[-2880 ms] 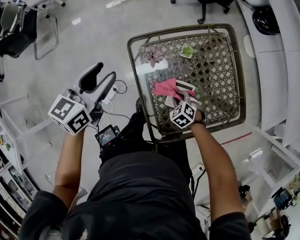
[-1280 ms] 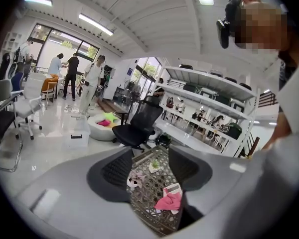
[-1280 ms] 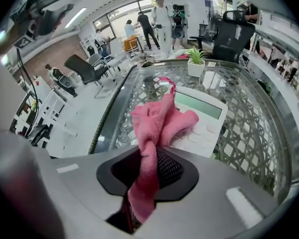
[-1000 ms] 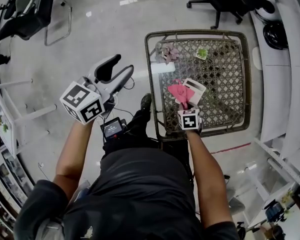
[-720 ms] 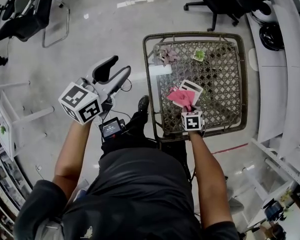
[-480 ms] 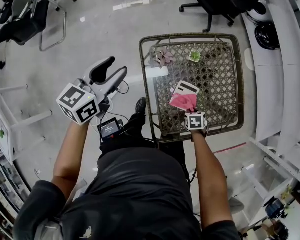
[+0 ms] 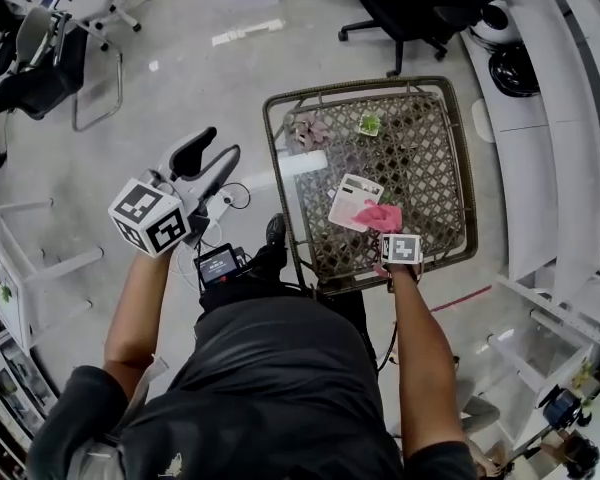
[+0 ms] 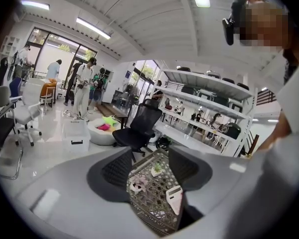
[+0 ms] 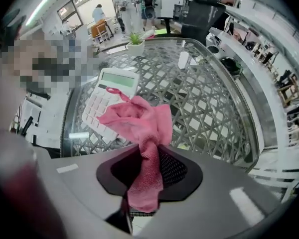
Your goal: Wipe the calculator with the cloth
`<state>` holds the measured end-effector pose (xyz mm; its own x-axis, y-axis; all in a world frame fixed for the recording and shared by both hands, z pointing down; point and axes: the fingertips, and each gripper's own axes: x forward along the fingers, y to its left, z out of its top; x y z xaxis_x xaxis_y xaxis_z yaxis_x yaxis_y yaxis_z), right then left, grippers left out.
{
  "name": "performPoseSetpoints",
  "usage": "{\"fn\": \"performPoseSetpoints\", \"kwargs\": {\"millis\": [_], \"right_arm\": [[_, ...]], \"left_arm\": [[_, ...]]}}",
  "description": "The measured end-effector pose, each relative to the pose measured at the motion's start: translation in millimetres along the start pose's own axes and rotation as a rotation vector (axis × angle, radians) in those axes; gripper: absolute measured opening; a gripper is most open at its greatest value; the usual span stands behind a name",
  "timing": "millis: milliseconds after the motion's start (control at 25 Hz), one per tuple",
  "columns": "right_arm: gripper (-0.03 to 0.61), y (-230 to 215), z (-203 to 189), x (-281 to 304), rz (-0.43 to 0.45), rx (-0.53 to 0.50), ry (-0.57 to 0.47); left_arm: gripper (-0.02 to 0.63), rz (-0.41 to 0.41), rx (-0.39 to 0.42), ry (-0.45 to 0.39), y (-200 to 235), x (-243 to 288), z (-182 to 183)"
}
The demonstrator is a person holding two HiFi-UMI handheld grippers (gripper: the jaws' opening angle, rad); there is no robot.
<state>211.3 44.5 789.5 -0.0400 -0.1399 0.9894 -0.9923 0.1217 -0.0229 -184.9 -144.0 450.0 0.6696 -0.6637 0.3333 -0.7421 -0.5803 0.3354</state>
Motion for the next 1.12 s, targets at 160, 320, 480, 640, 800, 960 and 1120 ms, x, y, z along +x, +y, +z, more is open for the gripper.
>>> {"fn": "performPoseSetpoints", "kwargs": {"millis": [160,320,480,640,800,960,1120], "right_arm": [[0.091,-8,7,-20,0.051,0.119,-0.082],[0.112,-18,18,-50,0.102,0.267,-0.223],[0.124,-34,41,-105,0.137,0.4,-0.426],[0.124,-41,87,-217,0.208,0.487,-0.814],[0.124,-33,124,-364,0.188,0.384,-1.178],[0.124,-17,136,-479,0.125,0.249,-1.358],[0.124,-11,137,-548,0.074,0.196,-1.465]], "left_arm": [[0.249,-0.017,0.01,0.002,-3,2,7],[0.249,-0.039,0.02,0.008,-6,5,9],[0.249,-0.065,0.041,0.016,-13,14,15],[0.249,-0.097,0.067,0.018,-20,22,22],[0.249,-0.119,0.088,0.011,-27,26,29],[0.249,-0.126,0.084,-0.001,-29,22,31],[0.249,-0.139,0.079,-0.014,-32,22,26]]}}
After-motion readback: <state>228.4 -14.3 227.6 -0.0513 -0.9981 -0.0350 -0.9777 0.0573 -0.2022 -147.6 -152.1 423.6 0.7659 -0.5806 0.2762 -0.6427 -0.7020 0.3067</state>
